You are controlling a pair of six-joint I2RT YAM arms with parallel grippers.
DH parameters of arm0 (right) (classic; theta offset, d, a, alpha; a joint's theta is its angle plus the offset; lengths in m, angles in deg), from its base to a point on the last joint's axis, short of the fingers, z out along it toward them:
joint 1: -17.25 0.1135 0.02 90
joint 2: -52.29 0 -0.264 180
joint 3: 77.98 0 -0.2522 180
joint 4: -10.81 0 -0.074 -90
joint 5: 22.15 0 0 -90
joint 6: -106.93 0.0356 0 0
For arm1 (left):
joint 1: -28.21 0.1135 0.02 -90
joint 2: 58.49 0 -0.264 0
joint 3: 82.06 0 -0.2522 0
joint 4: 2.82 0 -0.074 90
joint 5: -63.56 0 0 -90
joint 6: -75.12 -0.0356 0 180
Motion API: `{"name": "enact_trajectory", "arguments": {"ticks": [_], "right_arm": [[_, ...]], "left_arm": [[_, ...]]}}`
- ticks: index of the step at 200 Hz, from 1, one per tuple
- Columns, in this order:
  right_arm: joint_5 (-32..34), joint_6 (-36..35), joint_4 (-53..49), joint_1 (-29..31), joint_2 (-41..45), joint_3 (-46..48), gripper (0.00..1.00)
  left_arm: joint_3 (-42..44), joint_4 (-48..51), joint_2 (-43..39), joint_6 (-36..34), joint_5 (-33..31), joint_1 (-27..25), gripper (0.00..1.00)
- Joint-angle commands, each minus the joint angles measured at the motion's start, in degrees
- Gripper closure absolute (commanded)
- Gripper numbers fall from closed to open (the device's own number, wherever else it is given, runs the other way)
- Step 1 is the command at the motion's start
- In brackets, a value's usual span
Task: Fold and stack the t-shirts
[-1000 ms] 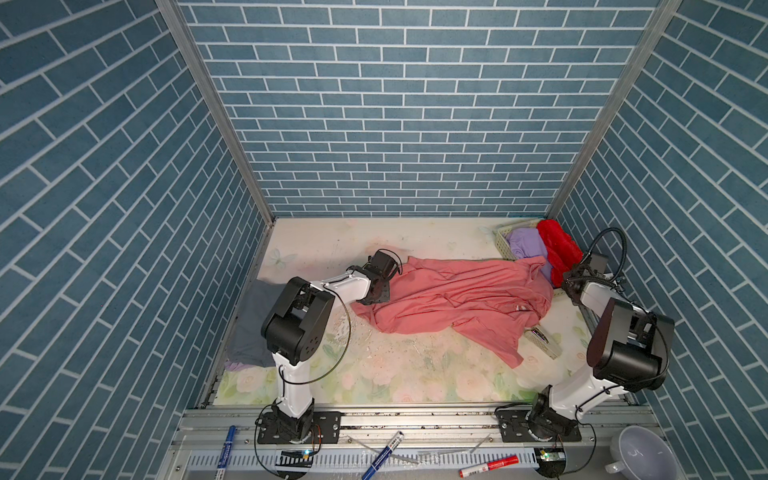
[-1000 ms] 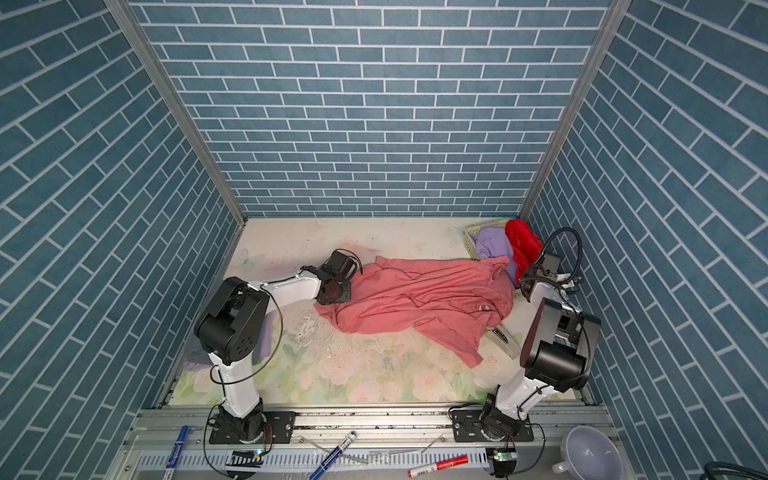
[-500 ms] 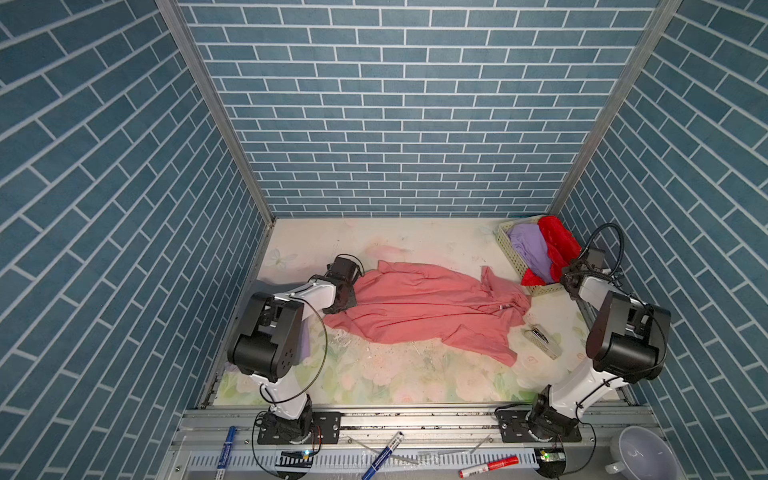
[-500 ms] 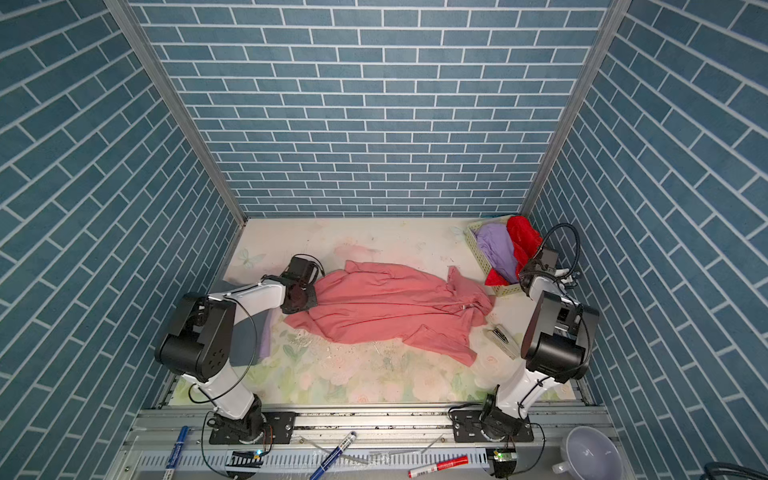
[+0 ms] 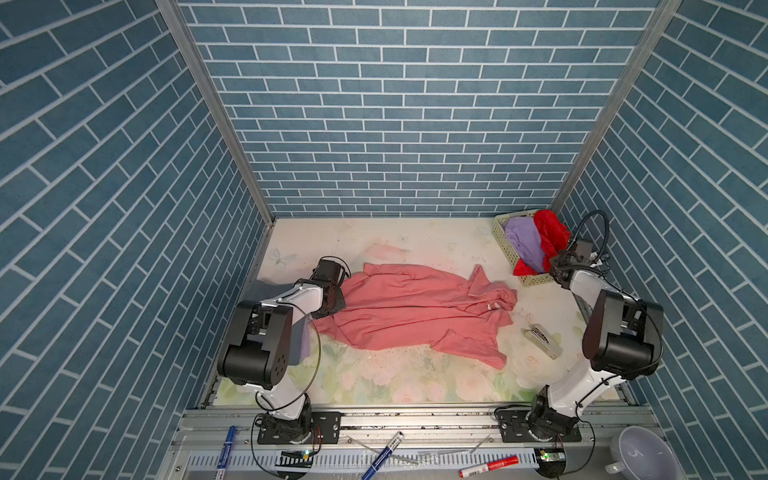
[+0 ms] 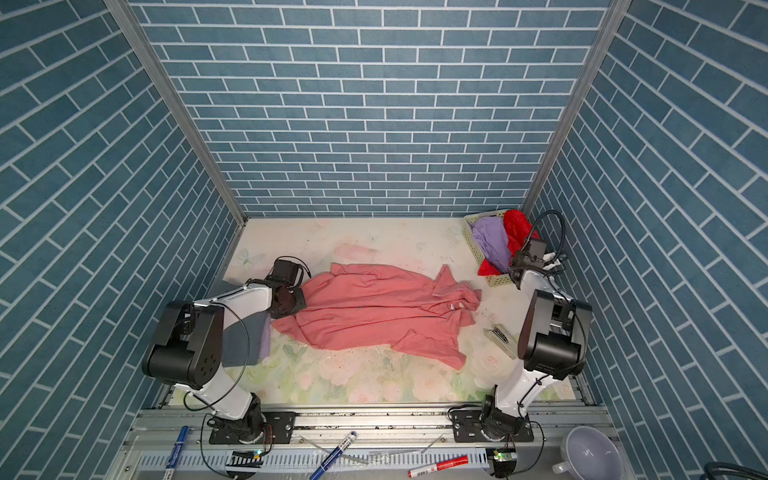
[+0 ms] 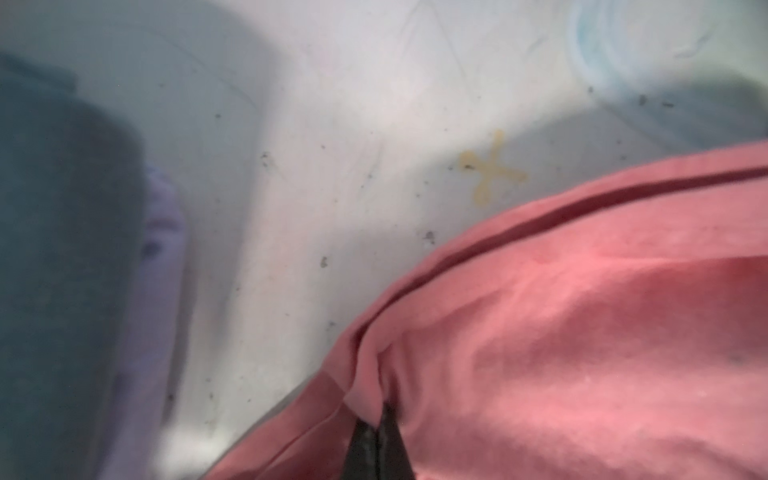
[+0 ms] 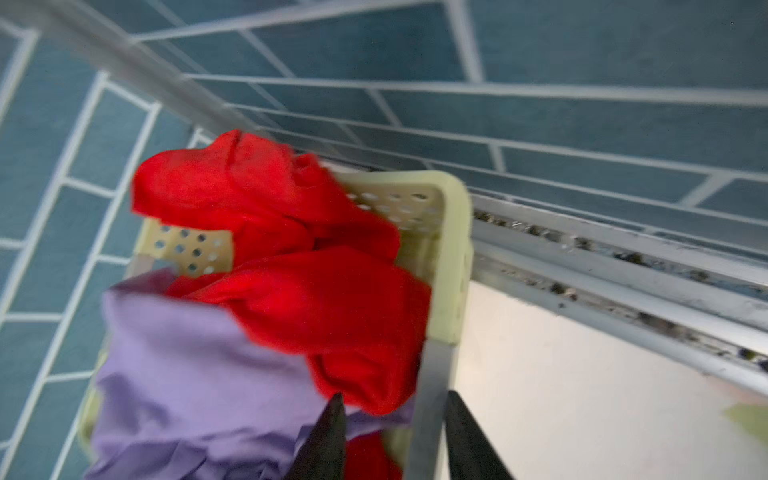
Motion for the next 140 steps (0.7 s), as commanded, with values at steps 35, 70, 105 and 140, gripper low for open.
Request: {"name": "enact_trajectory", "arguments": {"ticks": [35, 70, 105, 140], "right_arm": [[5.76, -13.88, -15.68, 7.31, 10.54, -5.23, 0.37], [-15.91, -25.59, -15.00, 11.72, 13.38, -2.62, 0.42], [-19.57, -35.66, -28.84, 20.34, 7.63, -7.94, 0.44], [-18.66, -37.26, -30.46, 27.77, 4.19, -5.66, 0.45]], "left_arm": [[1.77, -1.40, -2.30, -0.19, 3.45, 0.00, 1.00], [2.29, -1.96, -2.59, -0.34, 4.40, 0.00, 1.00], [2.18, -2.56, -2.49, -0.26, 5.78, 0.00, 1.00], [2.82, -3.77, -3.25, 0.32, 6.73, 0.01, 1.00]]}}
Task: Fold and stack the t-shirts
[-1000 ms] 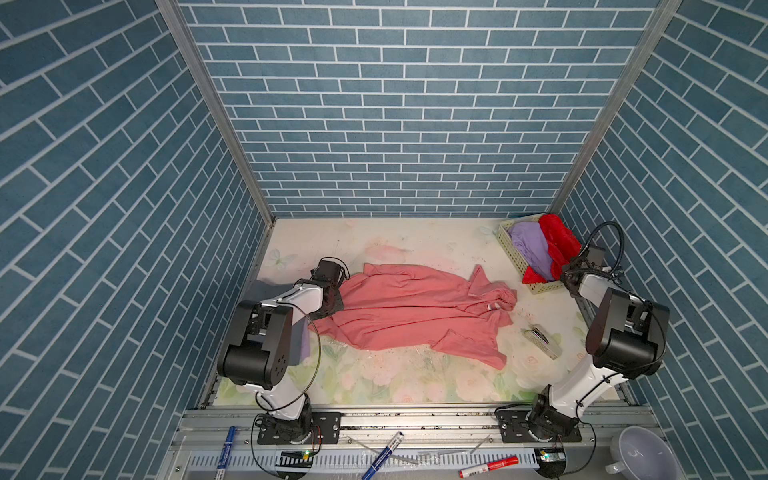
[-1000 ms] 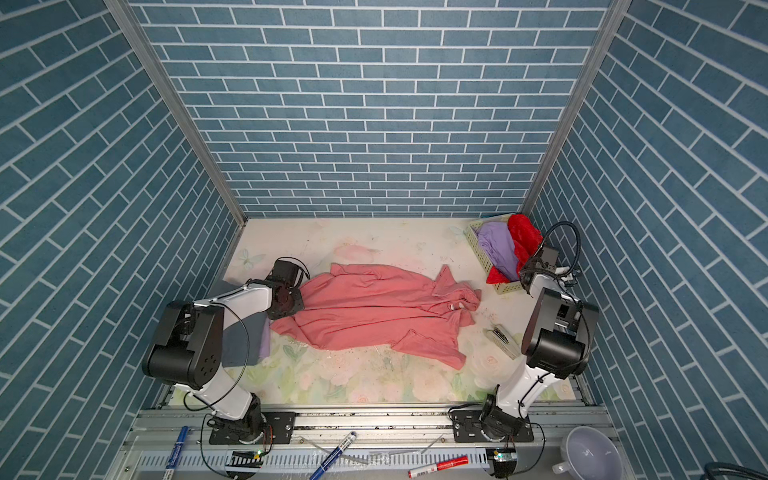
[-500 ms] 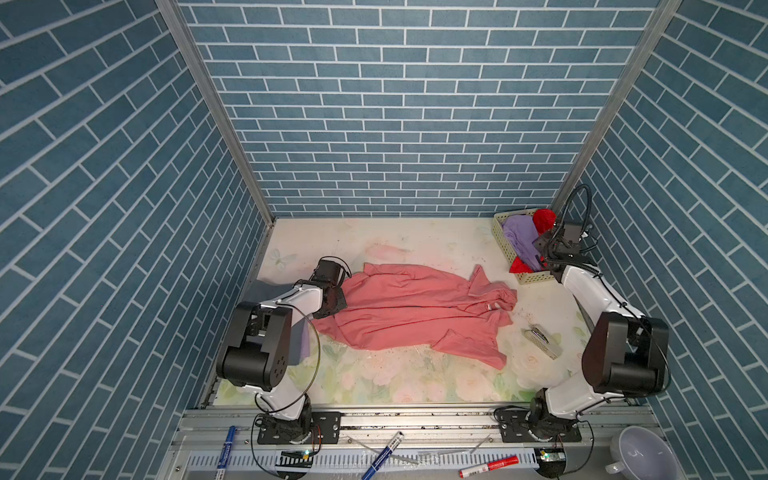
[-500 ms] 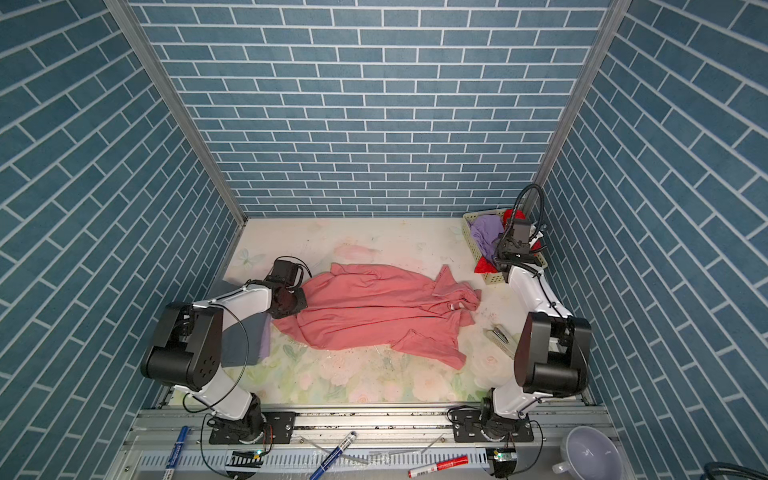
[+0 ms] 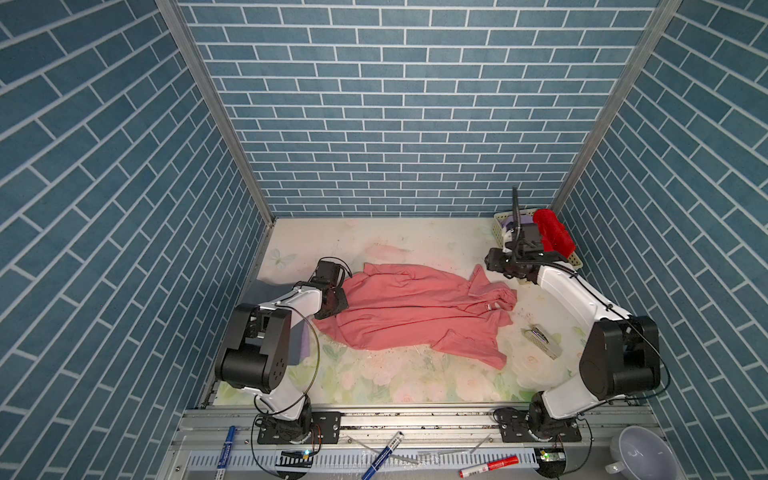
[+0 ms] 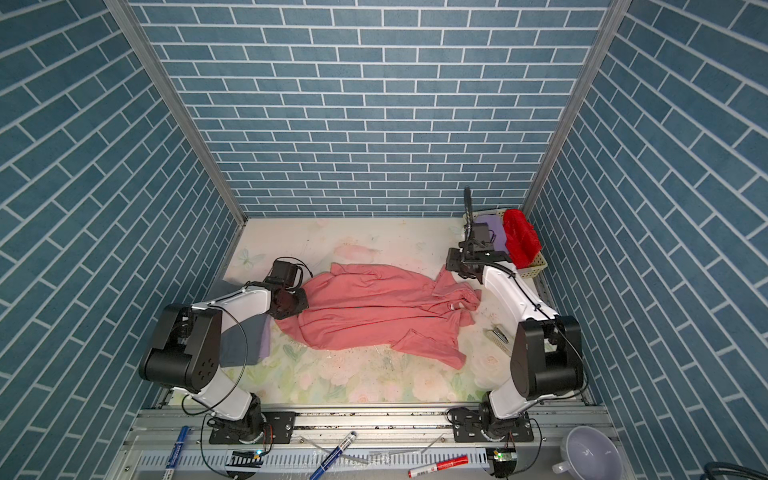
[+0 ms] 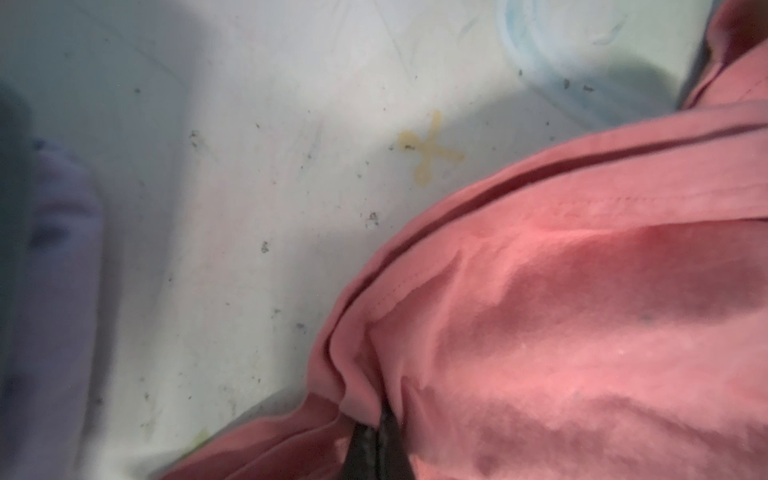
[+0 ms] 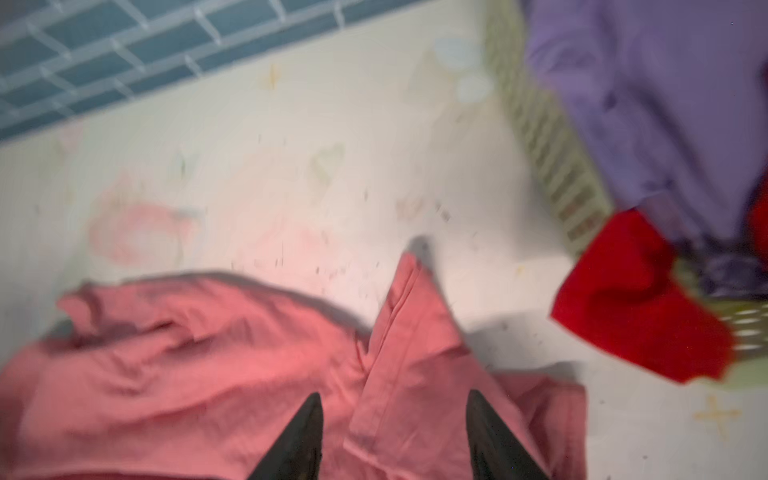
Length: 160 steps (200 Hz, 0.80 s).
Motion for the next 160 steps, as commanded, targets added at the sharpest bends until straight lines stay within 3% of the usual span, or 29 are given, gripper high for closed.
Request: {"name": "enact_trajectory", "arguments": {"ticks": [1, 44, 127, 160], "right_arm": [[-1.90, -5.76, -5.14, 3.38, -1.75, -0.07, 0.45], [1.44, -7.74, -6.26, 7.85, -8.00, -1.05, 0.46], [6.06, -7.04, -4.16, 8.99, -13.63, 0.51, 0.50], [8.37, -7.21, -4.12, 9.00, -15.39, 0.48, 0.57]], "left_arm": [[0.92, -1.01, -1.69, 0.21, 1.52, 0.03, 1.00], [1.19, -1.13, -1.85, -0.02, 2.41, -0.03, 1.00], [2.22, -1.56, -3.32, 0.20, 2.54, -0.07, 1.00], [2.71, -1.39, -4.28, 0.19, 2.10, -0.07, 1.00]]}}
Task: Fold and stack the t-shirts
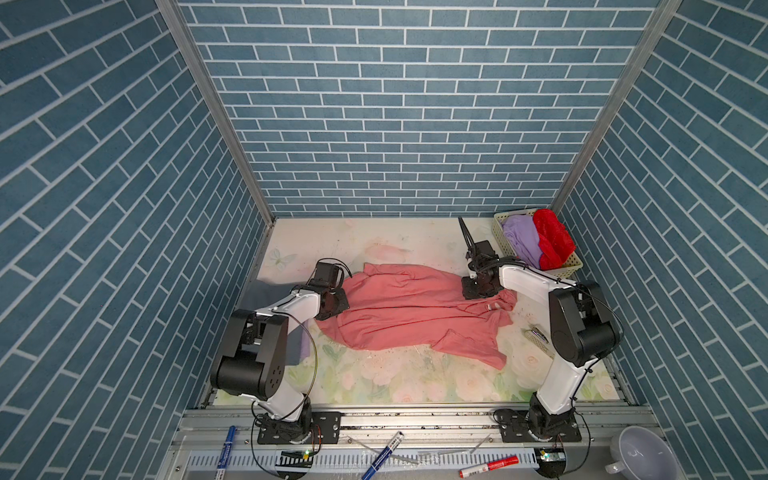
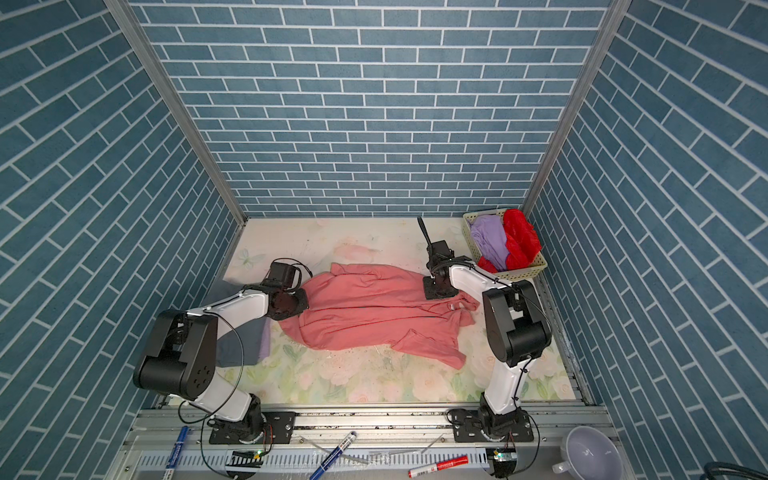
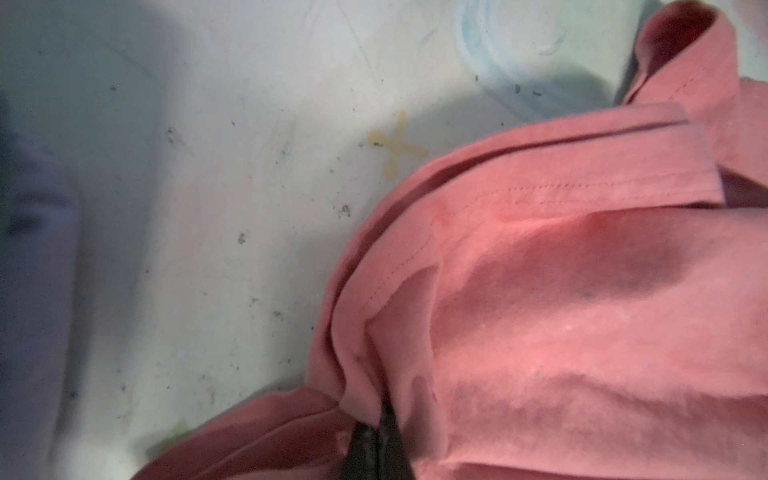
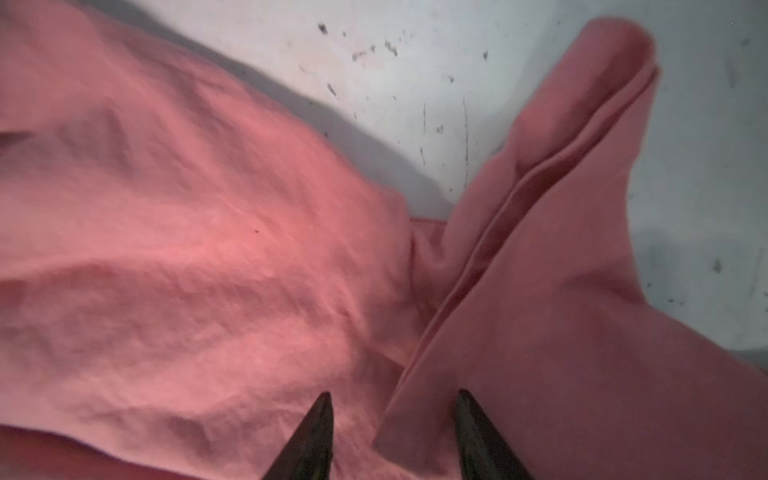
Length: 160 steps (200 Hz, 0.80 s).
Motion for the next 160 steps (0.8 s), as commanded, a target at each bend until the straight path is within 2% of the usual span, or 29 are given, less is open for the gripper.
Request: {"name": "enact_trajectory", "arguments": {"ticks": [1, 12, 26, 44, 70, 106, 160], "right_arm": [[3.28, -1.97, -0.14, 0.31, -1.14, 0.52, 0.58], [4.09, -2.05, -0.05, 0.31, -1.13, 0.57, 0.67], [5.23, -1.80, 0.46, 0.26, -0.55, 0.72, 0.85], [6.70, -1.53, 1.08, 0.27, 0.42, 0.59, 0.96], [10.85, -1.18, 1.18, 0.28, 1.40, -0.33, 1.00], [15.82, -2.55, 2.33, 0.06, 3.01, -3.84, 1.00], [20.92, -5.92, 8.19, -4.58, -3.87, -21.20, 1.00]], "left_arm": [[0.88, 0.34, -1.63, -0.03, 0.18, -0.07, 1.00], [1.06, 0.31, -1.94, 0.09, 0.09, -0.07, 1.00], [1.17, 0.18, -2.12, 0.22, 0.09, -0.07, 1.00], [1.17, 0.08, -2.13, 0.30, 0.01, -0.07, 1.00], [1.26, 0.12, -2.21, 0.30, -0.07, -0.07, 1.00], [1.25, 0.30, -2.65, 0.19, -0.17, -0.06, 1.00], [2.34, 1.27, -5.92, 0.89, 0.09, -0.07, 1.00]]}}
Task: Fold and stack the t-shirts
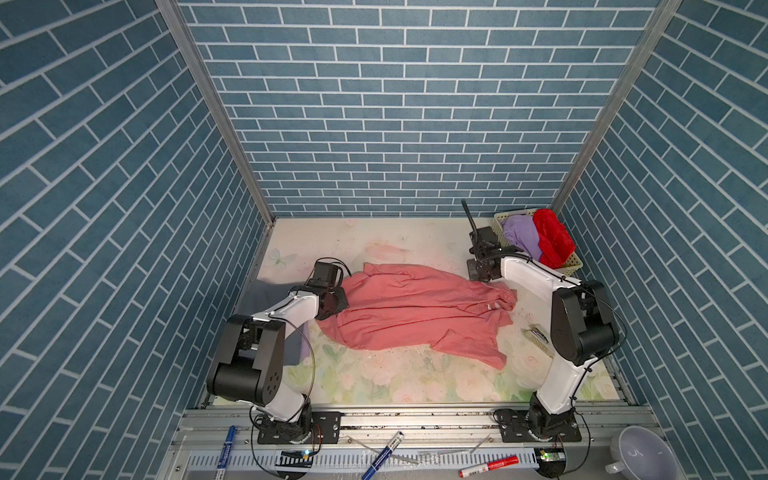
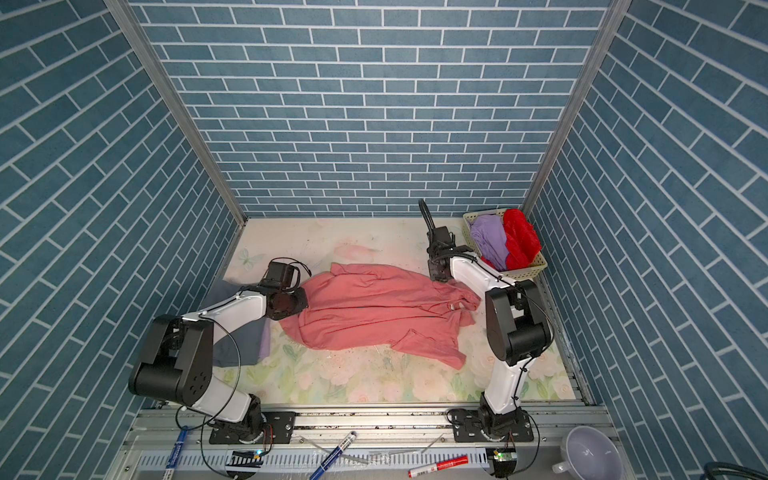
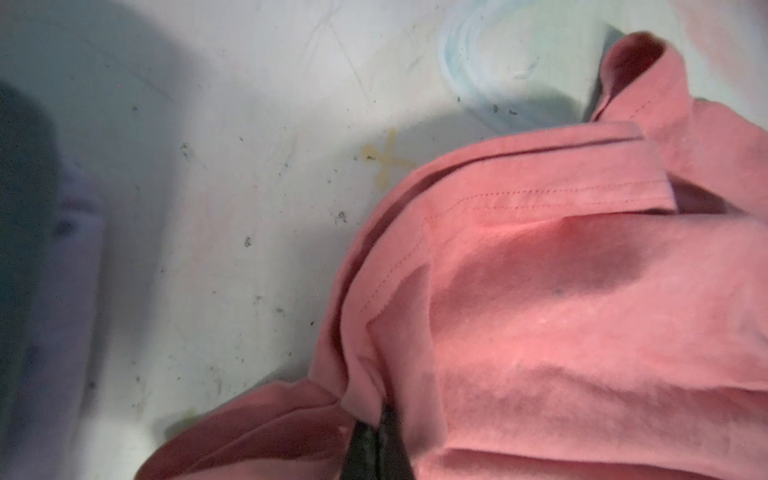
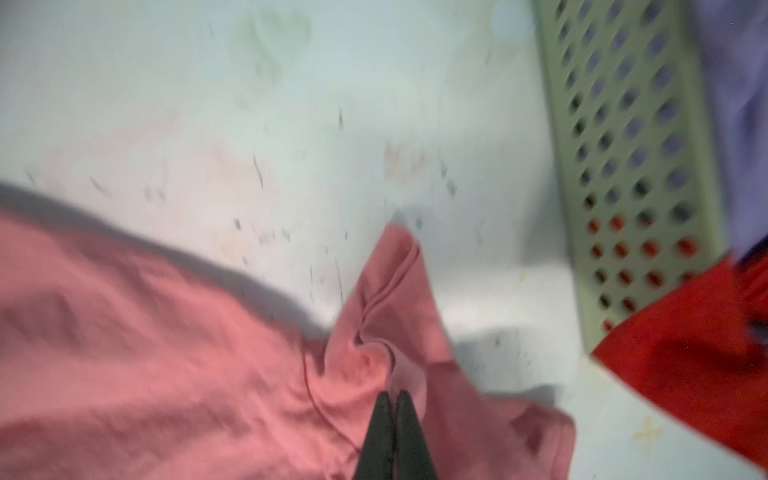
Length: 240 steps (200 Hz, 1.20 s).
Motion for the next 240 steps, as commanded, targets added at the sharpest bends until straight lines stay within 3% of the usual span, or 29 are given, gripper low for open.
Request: {"name": "enact_trajectory", "arguments": {"ticks": [1, 64, 88, 124, 154, 180, 212, 240], "right_arm": [[4.89, -3.12, 5.46, -2.94, -3.69, -9.22, 1.00], [1.08, -1.56, 17.92, -7.72, -18.38, -30.14, 1.00], [-0.61, 0.27, 24.53, -7.96, -23.11, -33.33, 1.00], [-0.84, 4.97, 25.93, -8.36, -25.72, -37.15, 1.00], [-2.89, 6.37, 25.11, -8.49, -22.92, -33.87, 1.00], [-3.95, 4.90, 20.59, -8.51, -20.85, -31.90, 0.65], [-5.85, 7.20, 21.36, -8.43, -10.68, -20.93, 0.51], [-10.53, 11.24, 17.07, -8.42, -3.28, -13.05, 0.48]], "left_arm": [[1.54, 1.33, -3.07, 0.69, 0.07, -0.07, 1.00], [4.58, 6.50, -11.96, 1.63, -1.73, -0.07, 1.00], [5.13, 7.92, -14.69, 1.95, -2.68, -0.07, 0.96], [3.48, 9.53, -16.35, 1.24, -3.75, -0.07, 0.90], [0.29, 15.15, -13.24, -0.31, -3.67, -0.13, 0.69], [0.02, 14.60, -12.58, -0.71, -2.89, -0.31, 0.56], [-3.35, 11.48, -13.04, -2.87, -1.15, -1.07, 0.45], [-8.62, 9.31, -8.53, -6.82, 0.60, -2.85, 0.39]]}}
